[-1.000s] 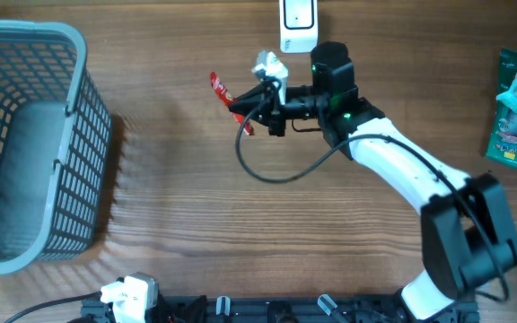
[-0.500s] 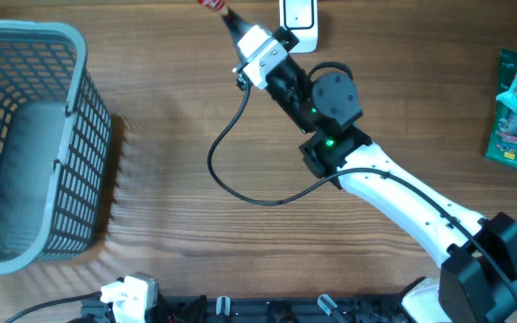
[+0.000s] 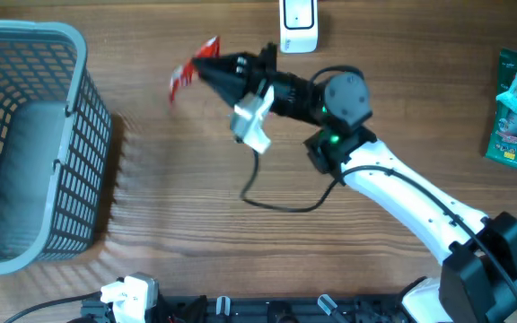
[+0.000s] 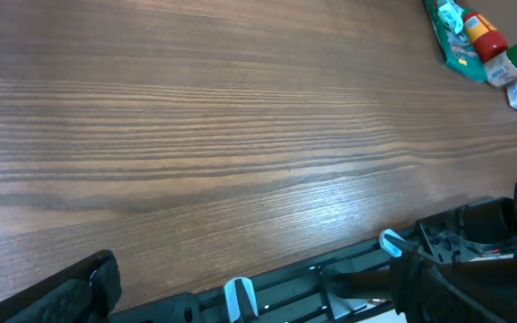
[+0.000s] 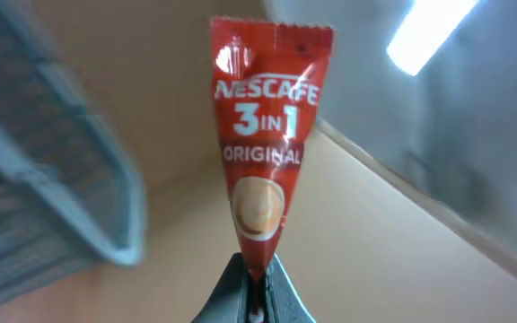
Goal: Scan the item barcode
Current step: 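Raise the Nescafe stick and turn it toward the scanner, then hold the Nescafe stick at the white scanner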
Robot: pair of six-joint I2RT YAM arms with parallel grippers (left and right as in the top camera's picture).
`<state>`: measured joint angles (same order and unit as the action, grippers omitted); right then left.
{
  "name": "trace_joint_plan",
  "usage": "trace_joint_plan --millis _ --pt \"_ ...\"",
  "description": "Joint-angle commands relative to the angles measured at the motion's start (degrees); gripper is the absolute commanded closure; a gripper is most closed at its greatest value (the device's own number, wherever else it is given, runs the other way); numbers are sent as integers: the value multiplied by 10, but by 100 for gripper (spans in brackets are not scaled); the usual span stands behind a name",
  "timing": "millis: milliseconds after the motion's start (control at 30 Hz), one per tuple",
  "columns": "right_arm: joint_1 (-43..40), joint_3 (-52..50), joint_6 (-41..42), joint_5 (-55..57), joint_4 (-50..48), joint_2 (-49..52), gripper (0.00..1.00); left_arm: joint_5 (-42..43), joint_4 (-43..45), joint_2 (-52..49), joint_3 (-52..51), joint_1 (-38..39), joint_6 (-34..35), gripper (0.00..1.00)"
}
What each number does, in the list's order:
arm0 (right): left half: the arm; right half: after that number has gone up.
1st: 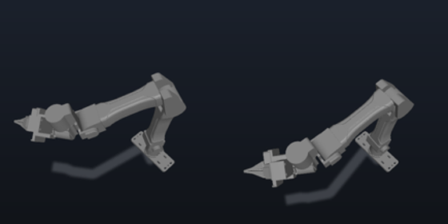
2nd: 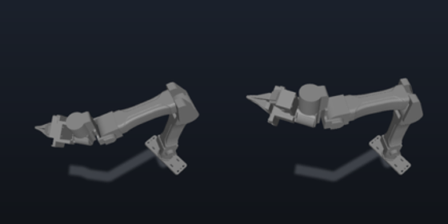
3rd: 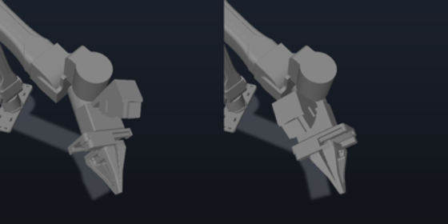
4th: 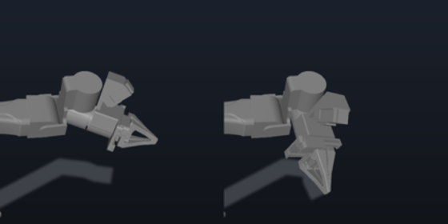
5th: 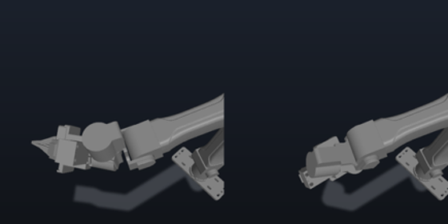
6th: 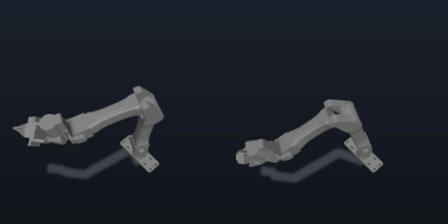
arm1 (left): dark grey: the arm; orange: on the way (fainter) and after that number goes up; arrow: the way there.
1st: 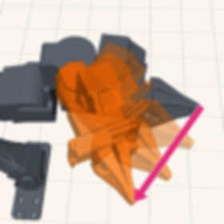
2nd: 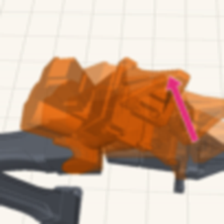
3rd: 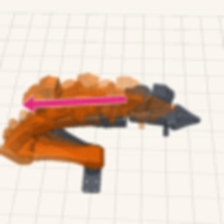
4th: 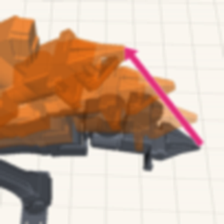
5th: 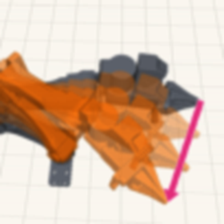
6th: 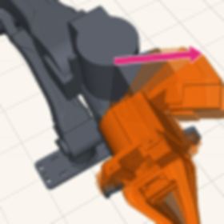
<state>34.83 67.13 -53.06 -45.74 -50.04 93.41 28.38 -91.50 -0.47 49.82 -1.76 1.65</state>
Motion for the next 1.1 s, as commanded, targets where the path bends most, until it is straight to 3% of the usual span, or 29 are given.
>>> trace_joint_plan --millis 0,67,200,400,567,667,833,1000,1067 --pt "-55 4 -109 -356 17 -7 96 1 1 2 0 0 2 0" --pt "-90 3 -113 -472 21 -7 95 1 1 2 0 0 2 0" --pt "-102 1 -148 -471 87 -6 96 1 1 2 0 0 2 0" --pt "-101 1 -296 -472 234 -6 96 1 1 2 0 0 2 0" --pt "-101 1 -304 -471 241 -6 96 1 1 2 0 0 2 0" --pt "-101 1 -159 -437 285 -6 96 1 1 2 0 0 2 0" --pt "-101 1 52 -112 460 7 95 1 1 2 0 0 2 0" --pt "-101 1 386 -59 462 9 95 1 1 2 0 0 2 0" --pt "-101 0 666 165 478 15 96 1 1 2 0 0 2 0"
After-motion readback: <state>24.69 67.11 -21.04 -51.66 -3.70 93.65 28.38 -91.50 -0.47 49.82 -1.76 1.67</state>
